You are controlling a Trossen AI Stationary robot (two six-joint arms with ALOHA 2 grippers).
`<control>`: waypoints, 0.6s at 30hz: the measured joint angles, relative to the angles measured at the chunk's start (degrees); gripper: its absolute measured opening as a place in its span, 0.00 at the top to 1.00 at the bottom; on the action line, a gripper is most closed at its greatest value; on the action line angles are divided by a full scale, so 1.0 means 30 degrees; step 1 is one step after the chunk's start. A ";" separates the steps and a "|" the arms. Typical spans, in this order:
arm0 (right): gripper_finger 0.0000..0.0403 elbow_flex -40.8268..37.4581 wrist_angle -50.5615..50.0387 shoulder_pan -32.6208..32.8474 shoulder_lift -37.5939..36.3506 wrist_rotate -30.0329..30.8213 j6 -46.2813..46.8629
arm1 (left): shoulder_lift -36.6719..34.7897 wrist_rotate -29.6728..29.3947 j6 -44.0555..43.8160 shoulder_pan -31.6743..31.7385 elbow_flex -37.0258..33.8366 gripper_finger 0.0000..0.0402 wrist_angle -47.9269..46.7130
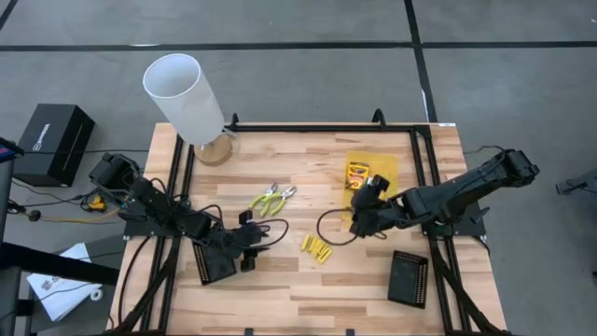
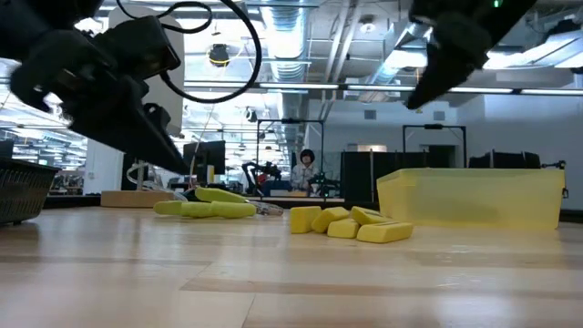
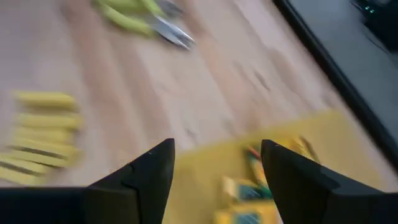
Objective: Pick & Place School Supplies
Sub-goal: Put the right green single hole puncher into the left black bin
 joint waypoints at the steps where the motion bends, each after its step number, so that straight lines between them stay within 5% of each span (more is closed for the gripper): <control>1: 0.44 0.0000 0.0941 0.0219 0.0145 -0.0101 -0.0436 | 0.0000 -0.0642 0.0098 0.0000 0.0003 0.55 0.0075; 10: 0.48 0.0021 0.6082 0.2275 0.2828 -0.0115 -0.2054 | 0.0000 -0.6504 0.2207 -0.0109 0.0003 0.55 0.0613; 18: 0.50 -0.0007 0.9809 0.2206 0.6803 -0.0031 -0.2403 | 0.0007 -0.5006 0.3000 0.3326 0.0002 0.51 -0.0415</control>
